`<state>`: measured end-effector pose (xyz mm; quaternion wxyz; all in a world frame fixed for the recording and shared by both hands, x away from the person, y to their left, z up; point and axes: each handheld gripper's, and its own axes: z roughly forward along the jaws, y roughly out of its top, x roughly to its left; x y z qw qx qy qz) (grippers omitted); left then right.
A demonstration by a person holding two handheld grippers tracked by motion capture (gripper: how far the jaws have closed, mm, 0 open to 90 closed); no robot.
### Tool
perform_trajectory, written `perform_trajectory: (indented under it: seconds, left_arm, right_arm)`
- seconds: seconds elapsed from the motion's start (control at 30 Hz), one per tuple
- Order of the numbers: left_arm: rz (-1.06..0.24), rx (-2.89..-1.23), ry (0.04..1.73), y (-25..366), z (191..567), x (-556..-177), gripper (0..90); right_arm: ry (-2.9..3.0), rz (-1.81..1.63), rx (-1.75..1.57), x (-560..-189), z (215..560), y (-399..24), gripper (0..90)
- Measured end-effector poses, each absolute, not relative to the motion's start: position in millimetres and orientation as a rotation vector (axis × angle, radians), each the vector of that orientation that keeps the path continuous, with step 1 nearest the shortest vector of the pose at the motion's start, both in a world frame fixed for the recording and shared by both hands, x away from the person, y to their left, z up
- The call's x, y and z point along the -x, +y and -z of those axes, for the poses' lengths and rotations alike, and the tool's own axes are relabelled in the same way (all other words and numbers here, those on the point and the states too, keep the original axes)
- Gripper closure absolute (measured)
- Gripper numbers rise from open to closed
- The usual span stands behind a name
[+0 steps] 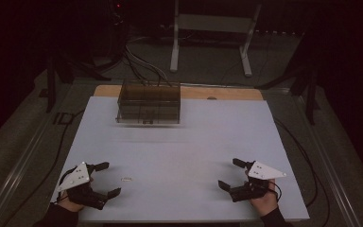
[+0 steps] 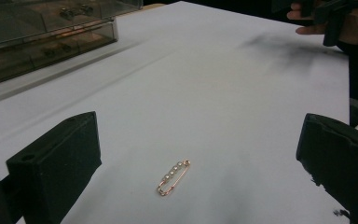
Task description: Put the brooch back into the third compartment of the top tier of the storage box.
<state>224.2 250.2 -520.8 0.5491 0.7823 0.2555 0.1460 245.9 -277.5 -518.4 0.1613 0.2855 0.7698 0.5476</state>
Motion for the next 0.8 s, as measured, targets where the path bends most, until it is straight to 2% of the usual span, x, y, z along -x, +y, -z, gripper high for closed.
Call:
perform_trajectory:
  seconds: [0.8]
  left_arm:
    - [-0.335, -1.864, 0.573, 255, 505, -225, 0.7]
  right_arm:
    - [2.195, -1.566, -0.825, -249, 518, -274, 0.0]
